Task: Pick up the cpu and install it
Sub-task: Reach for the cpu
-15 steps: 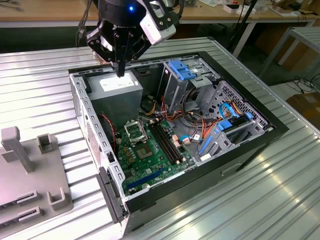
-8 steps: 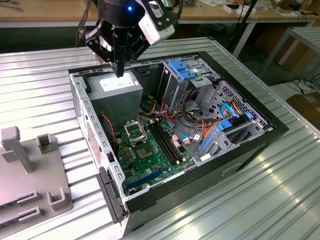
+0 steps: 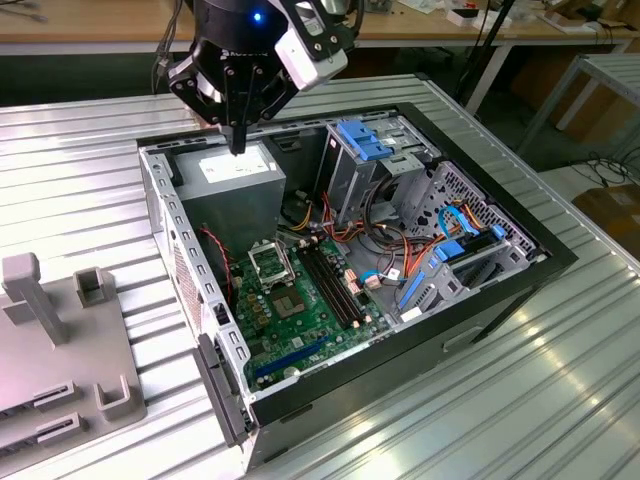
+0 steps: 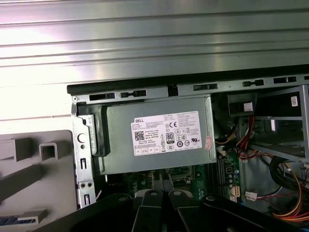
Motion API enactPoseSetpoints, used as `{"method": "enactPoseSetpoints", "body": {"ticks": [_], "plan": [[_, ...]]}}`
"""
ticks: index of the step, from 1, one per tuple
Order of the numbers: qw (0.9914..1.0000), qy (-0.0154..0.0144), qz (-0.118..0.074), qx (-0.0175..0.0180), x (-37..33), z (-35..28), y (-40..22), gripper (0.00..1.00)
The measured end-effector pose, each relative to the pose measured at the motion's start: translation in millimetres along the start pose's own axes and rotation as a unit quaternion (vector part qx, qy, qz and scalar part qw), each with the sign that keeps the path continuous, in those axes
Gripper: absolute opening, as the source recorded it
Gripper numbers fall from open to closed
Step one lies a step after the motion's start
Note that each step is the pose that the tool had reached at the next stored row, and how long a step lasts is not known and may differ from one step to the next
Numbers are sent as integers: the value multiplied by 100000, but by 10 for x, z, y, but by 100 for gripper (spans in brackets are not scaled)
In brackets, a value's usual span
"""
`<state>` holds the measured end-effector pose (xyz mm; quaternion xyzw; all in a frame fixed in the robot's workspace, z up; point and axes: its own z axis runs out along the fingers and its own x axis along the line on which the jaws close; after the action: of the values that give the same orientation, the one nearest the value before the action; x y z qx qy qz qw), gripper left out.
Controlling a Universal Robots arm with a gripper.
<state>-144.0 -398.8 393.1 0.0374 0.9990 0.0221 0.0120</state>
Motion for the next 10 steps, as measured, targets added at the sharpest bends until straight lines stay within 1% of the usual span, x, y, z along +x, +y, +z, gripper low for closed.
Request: {"method": "enactPoseSetpoints", "body": {"ticks": [10], "plan": [[100000, 30, 2, 1, 26, 0, -2, 11]]}}
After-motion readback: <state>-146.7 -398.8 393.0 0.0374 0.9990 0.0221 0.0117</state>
